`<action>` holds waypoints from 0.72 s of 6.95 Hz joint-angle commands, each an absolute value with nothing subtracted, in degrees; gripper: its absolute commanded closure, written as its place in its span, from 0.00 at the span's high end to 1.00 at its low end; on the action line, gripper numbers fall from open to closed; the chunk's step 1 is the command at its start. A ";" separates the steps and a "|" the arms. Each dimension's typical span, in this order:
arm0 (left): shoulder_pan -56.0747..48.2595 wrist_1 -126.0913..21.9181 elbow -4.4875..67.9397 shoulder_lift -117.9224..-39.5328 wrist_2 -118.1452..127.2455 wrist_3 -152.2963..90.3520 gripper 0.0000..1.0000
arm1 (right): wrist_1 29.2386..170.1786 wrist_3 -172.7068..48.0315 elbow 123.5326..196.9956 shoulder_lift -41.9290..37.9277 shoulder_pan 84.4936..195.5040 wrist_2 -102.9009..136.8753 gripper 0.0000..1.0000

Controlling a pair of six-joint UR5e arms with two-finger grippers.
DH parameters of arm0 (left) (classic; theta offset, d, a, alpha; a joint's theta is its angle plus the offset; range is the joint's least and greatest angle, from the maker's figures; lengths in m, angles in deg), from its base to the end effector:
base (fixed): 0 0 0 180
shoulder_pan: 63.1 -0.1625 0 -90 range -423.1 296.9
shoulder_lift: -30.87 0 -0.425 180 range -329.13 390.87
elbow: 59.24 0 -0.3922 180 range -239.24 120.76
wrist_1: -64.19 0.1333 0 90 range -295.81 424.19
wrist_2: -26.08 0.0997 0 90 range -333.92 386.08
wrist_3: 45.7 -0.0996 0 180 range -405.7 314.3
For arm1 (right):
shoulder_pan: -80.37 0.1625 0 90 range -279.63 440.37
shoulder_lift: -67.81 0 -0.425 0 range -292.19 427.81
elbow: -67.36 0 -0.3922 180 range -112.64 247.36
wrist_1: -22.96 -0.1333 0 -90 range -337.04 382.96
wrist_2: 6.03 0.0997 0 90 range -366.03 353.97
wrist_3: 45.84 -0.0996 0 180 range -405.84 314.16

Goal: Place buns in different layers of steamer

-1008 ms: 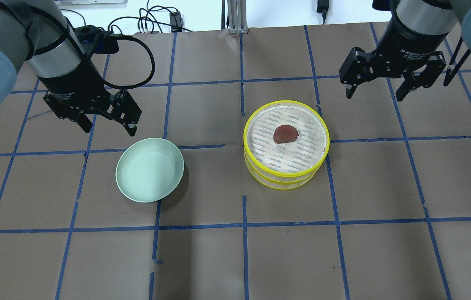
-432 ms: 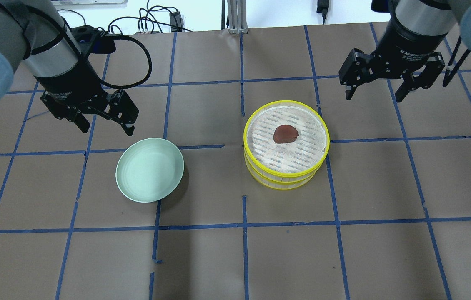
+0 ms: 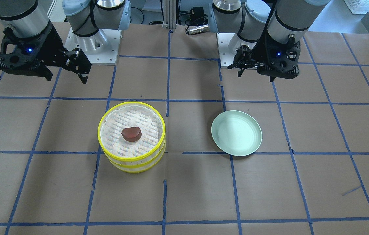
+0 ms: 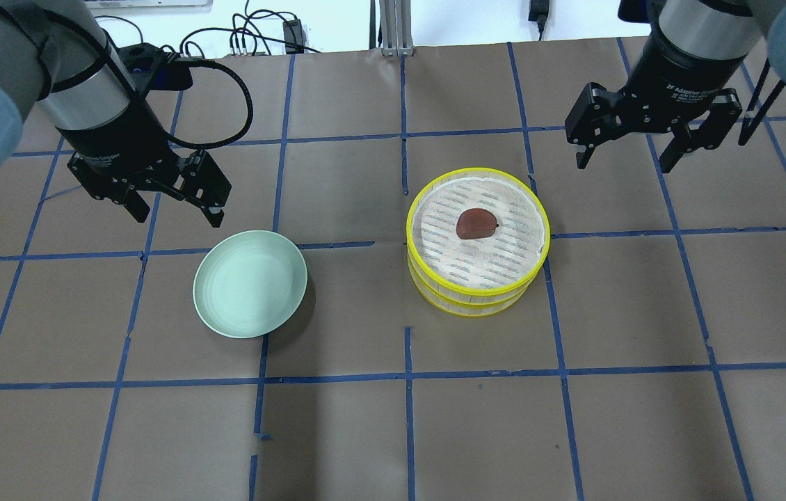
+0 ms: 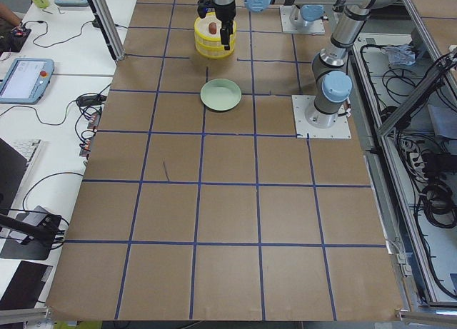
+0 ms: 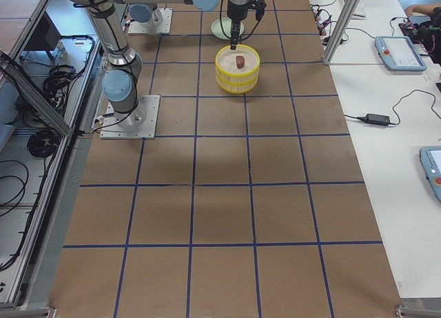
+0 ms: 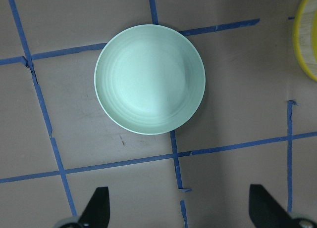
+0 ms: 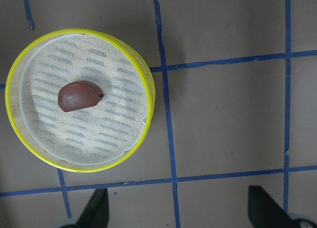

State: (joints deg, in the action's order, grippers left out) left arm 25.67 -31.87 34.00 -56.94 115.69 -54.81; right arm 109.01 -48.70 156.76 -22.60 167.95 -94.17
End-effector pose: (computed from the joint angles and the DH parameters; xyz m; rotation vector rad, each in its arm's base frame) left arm -0.1240 -0.4653 0.4688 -0.2136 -3.1104 -0.1919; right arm 0.1160 -0.4889 0.4899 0.1445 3.1050 0.0800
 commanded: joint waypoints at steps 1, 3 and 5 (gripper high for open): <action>25.67 -31.87 34.01 -56.94 115.73 -54.76 1.00 | 108.57 -48.65 156.74 -22.54 167.91 -94.10 1.00; 25.75 -31.96 34.01 -56.94 115.64 -54.76 1.00 | 108.39 -48.65 156.65 -22.54 167.91 -94.10 1.00; 25.75 -31.96 34.01 -56.94 115.64 -54.76 1.00 | 107.69 -48.48 156.48 -22.63 167.91 -94.19 1.00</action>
